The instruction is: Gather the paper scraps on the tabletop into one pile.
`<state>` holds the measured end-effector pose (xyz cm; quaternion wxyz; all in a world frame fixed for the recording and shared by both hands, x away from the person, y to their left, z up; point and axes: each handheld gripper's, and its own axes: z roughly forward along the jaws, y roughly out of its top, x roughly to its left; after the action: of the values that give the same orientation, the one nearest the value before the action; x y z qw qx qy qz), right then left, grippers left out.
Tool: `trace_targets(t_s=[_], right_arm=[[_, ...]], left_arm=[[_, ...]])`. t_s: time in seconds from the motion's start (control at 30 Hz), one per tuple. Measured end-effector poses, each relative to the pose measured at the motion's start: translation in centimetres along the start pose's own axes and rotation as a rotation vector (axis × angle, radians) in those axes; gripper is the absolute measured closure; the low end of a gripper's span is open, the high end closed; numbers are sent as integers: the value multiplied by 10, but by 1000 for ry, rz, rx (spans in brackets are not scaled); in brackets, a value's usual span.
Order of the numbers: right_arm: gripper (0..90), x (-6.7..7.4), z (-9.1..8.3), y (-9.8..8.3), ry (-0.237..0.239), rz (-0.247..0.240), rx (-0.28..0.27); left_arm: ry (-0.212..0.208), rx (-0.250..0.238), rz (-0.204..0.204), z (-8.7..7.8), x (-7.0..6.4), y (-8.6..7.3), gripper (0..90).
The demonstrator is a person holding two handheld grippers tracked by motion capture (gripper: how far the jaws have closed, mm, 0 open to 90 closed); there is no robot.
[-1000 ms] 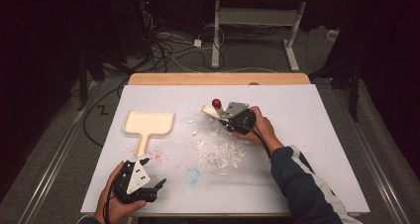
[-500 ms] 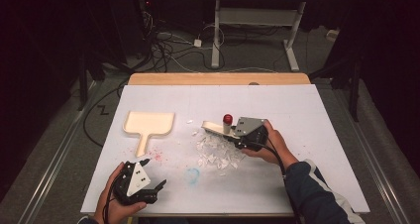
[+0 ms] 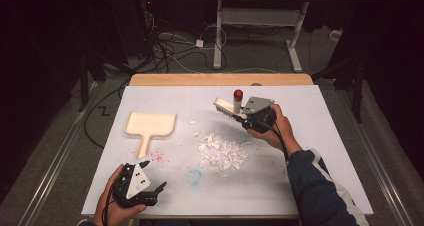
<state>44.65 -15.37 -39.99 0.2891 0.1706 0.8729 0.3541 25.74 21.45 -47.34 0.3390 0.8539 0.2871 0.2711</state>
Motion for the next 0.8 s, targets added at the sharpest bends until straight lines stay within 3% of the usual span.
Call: trace_targets(t_s=[0.17, 0.4, 0.6, 0.73, 0.8], right_arm=[[676, -9, 30, 8, -37, 13, 43], [676, 4, 66, 21, -41, -34, 60], [676, 21, 83, 29, 15, -58, 42], [675, 34, 87, 33, 67, -96, 31], [675, 37, 85, 34, 91, -90, 12]], left_arm=[[-7, 3, -4, 2, 1, 0, 168], [-16, 1, -15, 3, 3, -2, 168], [-24, 0, -13, 3, 2, -2, 168], [-26, -3, -14, 3, 1, -2, 168], [-28, 0, -10, 3, 1, -2, 168]])
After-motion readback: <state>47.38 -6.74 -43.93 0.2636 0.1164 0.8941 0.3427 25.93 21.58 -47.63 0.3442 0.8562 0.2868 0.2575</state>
